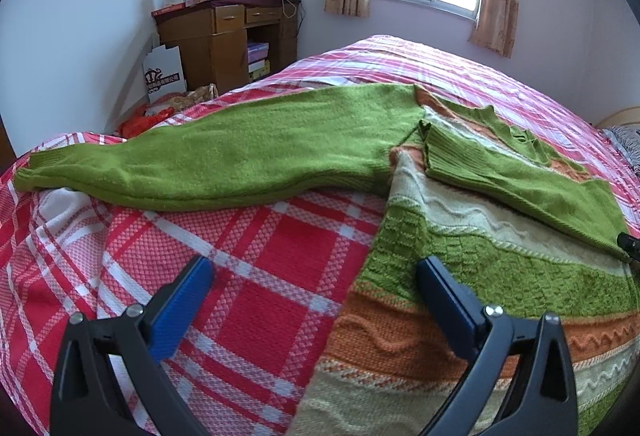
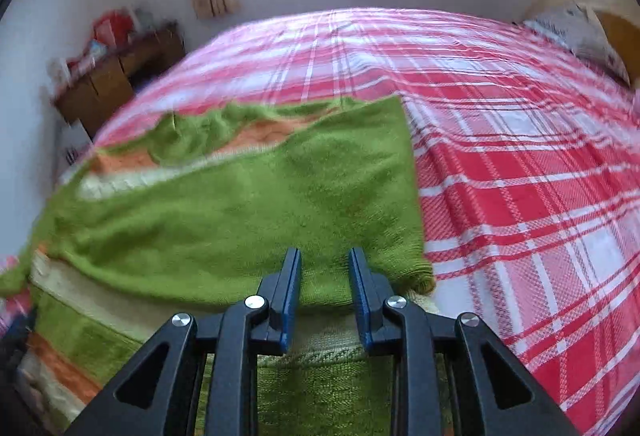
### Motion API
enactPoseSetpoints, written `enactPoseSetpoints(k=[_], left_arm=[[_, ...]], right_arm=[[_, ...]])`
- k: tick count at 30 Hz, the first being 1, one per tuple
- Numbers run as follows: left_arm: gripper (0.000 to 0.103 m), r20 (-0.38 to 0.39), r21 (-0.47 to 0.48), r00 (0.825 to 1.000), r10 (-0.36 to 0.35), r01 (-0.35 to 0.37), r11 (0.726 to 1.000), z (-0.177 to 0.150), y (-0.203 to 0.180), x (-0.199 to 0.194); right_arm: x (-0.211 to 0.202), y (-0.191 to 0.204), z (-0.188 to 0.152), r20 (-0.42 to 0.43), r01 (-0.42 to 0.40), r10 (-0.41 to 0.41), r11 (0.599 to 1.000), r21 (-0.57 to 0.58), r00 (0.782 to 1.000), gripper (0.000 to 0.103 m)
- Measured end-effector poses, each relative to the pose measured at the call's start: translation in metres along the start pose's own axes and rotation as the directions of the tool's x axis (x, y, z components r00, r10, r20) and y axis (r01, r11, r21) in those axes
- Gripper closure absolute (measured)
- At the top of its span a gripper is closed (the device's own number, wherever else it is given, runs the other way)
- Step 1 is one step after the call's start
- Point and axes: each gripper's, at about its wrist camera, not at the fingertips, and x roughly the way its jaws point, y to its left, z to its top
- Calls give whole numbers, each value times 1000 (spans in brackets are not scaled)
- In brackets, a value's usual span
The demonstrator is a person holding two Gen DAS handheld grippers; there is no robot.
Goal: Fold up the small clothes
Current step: 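Grasp the cuff of the other green sleeve with the left gripper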
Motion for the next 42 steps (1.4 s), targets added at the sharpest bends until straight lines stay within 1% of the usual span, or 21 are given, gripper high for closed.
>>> enactPoseSetpoints(k=[5,8,10,11,13,14,16,18,20,21,25,28,31,32,35,36,38,39,40,41,42], left_arm=[[0,-4,1,1000,4,-4,1000,-1,0,0],[0,-27,0,1000,8,-8,1000,-1,0,1],[0,-59,8,998,29,-28,1000,3,5,-6],[1,-41,-10,998,57,-57,998,5,11,-12],[3,40,-81,991,125,-122,989,11,33,-33],[3,62,-111,988,142,-135,985,15,43,-39],[0,90,-211,979,183,-161,964,28,79,-51],[0,90,-311,972,216,-179,934,41,116,-54],[0,62,-426,965,253,-204,882,51,155,-50],[2,41,-498,963,267,-212,841,56,179,-46],[17,-28,-665,950,310,-250,704,55,236,-26],[32,-106,-702,955,278,-270,659,53,254,1],[38,-150,-722,955,255,-282,632,49,263,19],[39,-160,-724,955,250,-286,628,47,261,23],[45,-165,-685,937,307,-333,648,48,251,25],[52,-171,-673,928,332,-356,648,48,250,25],[62,-175,-680,922,345,-366,635,48,251,24],[73,-173,-682,919,355,-372,630,48,252,22],[98,-157,-680,920,359,-364,636,49,254,19],[98,-119,-678,936,332,-321,661,50,256,14],[98,-107,-671,941,322,-307,675,53,254,14]], right_arm=[[4,3,-4,10,20,-20,1000,-9,1000,77],[-7,7,-10,60,28,-28,1000,-1,998,77],[-22,3,-14,128,22,-24,1000,16,991,77],[-28,0,-15,160,16,-19,1000,22,987,73],[-38,-2,-18,215,7,-13,999,32,977,44],[-42,-3,-19,237,6,-14,999,36,972,26],[-52,-4,-21,285,-3,-9,999,41,959,24],[-56,-5,-21,305,-11,-2,999,40,952,24],[-56,-4,-21,301,-11,-2,999,40,953,24],[-55,-4,-21,295,-10,-2,999,41,956,24],[-50,-6,-20,267,-3,-12,998,56,964,24],[-45,-8,-20,244,0,-16,998,66,970,24],[-42,-10,-20,227,3,-21,997,79,974,24],[-42,-11,-20,223,3,-22,997,83,974,24],[-40,-12,-20,211,6,-26,996,93,977,24],[-39,-13,-20,206,8,-27,995,95,978,24],[-37,-13,-20,197,12,-31,995,99,980,24],[-37,-13,-20,195,12,-32,995,99,980,24],[-36,-13,-20,193,14,-34,995,100,981,24],[-36,-14,-20,192,15,-35,995,101,981,24],[-36,-14,-20,191,15,-35,995,103,981,24]])
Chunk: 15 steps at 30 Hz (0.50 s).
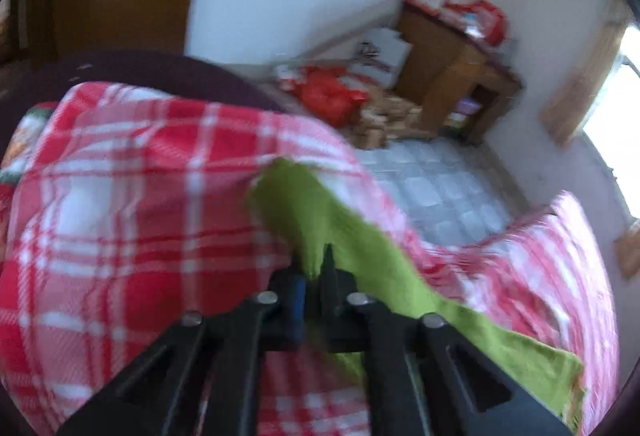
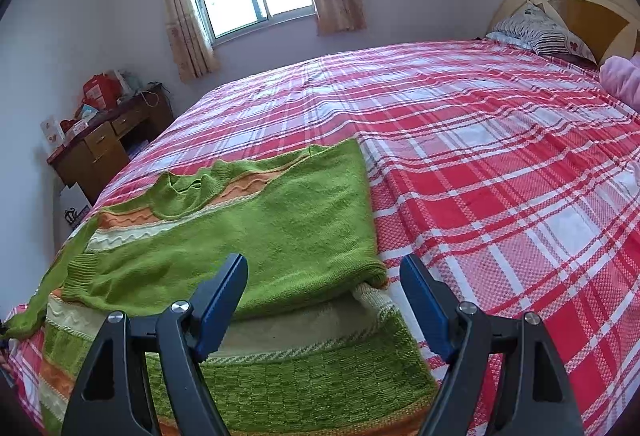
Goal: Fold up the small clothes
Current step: 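Grasp the cuff of the other green sleeve with the left gripper, then lay the sleeve across the sweater body and open the left gripper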
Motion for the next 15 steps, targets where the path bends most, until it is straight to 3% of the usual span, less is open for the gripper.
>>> enactPoseSetpoints(k=[2,5,8,11,14,15], left_arm=[[98,28,54,1000,0,-1,999,1,-12,-7],[98,66,136,996,-56,46,990,0,-38,-23],[98,86,224,977,-195,171,959,-12,-75,-54],[98,86,378,934,-348,292,879,-45,-128,-95],[98,22,521,882,-470,392,758,-98,-174,-128],[98,-15,571,865,-501,419,706,-124,-191,-136]], right_arm=[[0,-1,0,0,-1,1,1000,6,1000,24],[1,-4,0,-2,-2,2,1000,20,1000,24],[1,-7,0,-4,-8,8,999,34,1000,24],[2,-8,0,-6,-11,11,999,42,1000,24],[2,-8,0,-7,-10,11,999,41,1000,24],[2,-8,0,-5,-10,10,999,40,1000,24]])
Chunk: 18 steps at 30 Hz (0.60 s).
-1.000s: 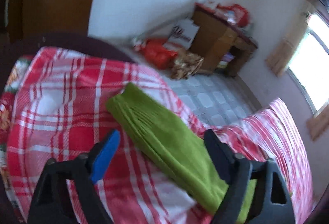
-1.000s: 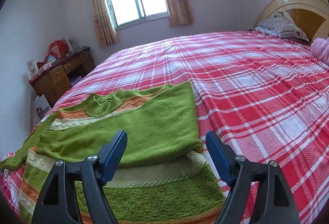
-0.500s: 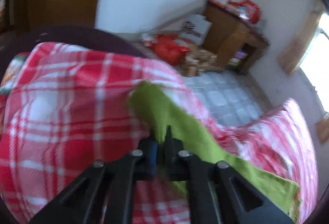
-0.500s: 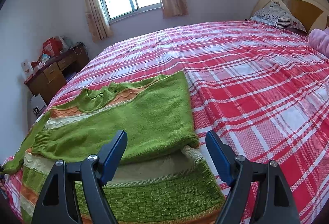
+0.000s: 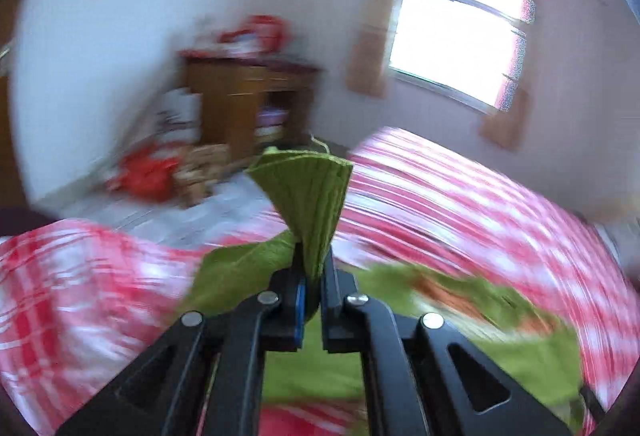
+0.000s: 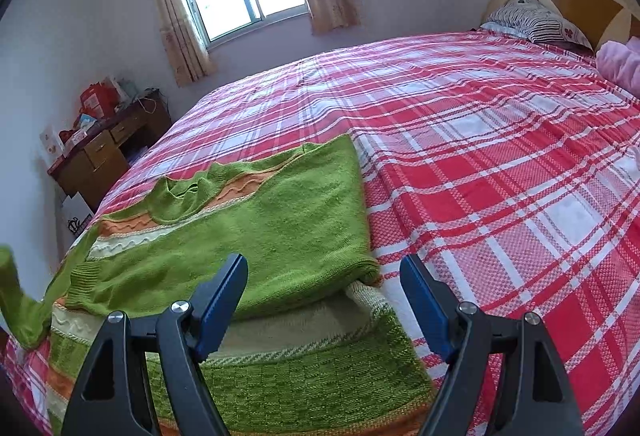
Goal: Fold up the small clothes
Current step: 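Lay the sleeve across the sweater body and open the left gripper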
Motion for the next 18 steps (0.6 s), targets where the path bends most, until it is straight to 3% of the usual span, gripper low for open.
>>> enactPoseSetpoints(k=[4,7,11,14,15,16,17,18], left_arm=[[98,-79,129,993,-87,97,987,-42,-73,16],[98,-162,181,983,-91,120,976,-67,-101,33],[98,-271,220,961,-52,115,969,-84,-115,54],[95,-300,216,952,-61,129,968,-83,-114,52],[85,-313,224,948,-56,131,966,-82,-115,52],[66,-344,225,937,-63,147,963,-80,-111,52],[55,-366,211,927,-84,170,963,-78,-106,48],[37,-369,186,922,-113,193,963,-77,-99,42]], right_arm=[[0,-1,0,0,-3,3,1000,4,1000,24],[1,-2,0,-3,-10,10,1000,12,1000,24],[2,-4,0,-13,-13,13,1000,23,1000,24],[5,-6,0,-24,-14,15,999,36,1000,24],[5,-7,0,-26,-16,17,999,41,1000,24],[6,-8,0,-29,-17,19,999,47,999,24],[6,-9,0,-32,-19,20,998,52,999,24],[7,-9,0,-35,-21,23,998,58,999,24]])
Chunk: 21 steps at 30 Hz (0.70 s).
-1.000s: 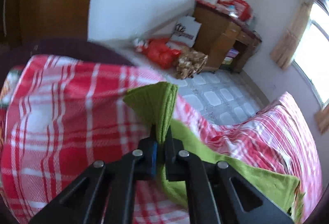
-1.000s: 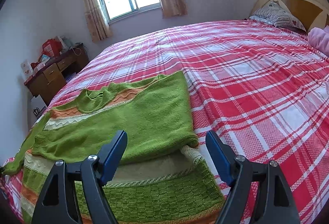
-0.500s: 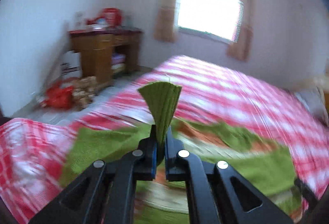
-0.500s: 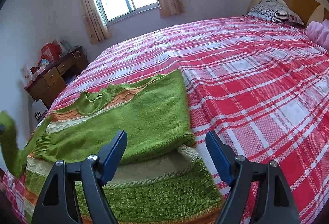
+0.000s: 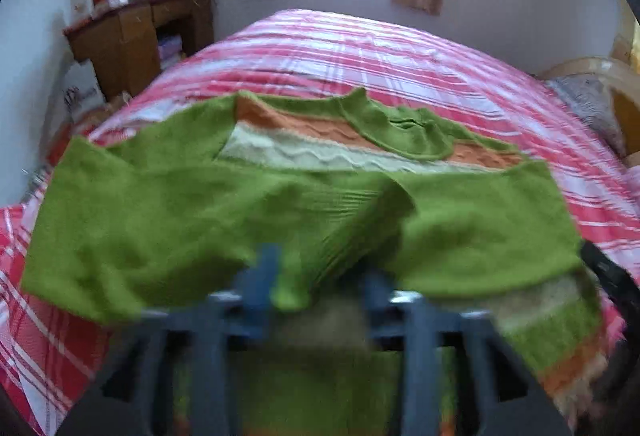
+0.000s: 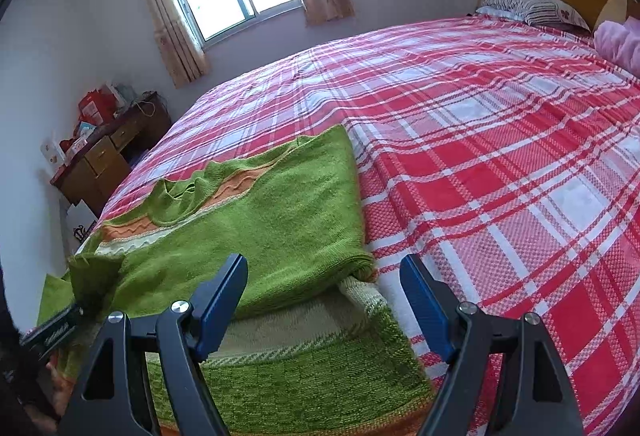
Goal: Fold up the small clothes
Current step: 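Lay the sleeve across the sweater body and open the left gripper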
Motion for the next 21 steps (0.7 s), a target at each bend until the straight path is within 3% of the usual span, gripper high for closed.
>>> enactPoseSetpoints(k=[1,6,8,11,13,15,18,19,21], left_arm=[[29,28,-29,1000,-12,13,999,-6,10,-12],[28,144,-152,981,129,-107,983,-38,59,-50],[28,150,-206,973,176,-144,968,-52,77,-51],[28,118,-291,975,190,-149,945,-66,94,-40],[24,145,-306,975,170,-119,945,-69,96,-43],[19,146,-297,979,144,-95,950,-69,94,-40],[17,157,-291,978,137,-87,953,-68,94,-39],[15,159,-292,979,131,-81,953,-68,94,-39],[11,165,-288,980,110,-59,956,-68,94,-38]], right_arm=[[0,-1,0,-3,-2,2,1000,7,1000,24],[-1,5,7,-33,-14,15,1000,26,999,24],[-8,26,11,-17,-108,108,994,16,994,24],[-2,81,10,-96,-286,282,958,-31,955,24],[11,117,6,-166,-362,349,931,-54,922,24],[23,142,0,-203,-394,373,917,-71,905,24],[54,179,-13,-290,-373,330,922,-107,898,24],[64,188,-19,-319,-366,315,924,-114,894,26],[77,202,-31,-349,-336,265,928,-159,899,57]])
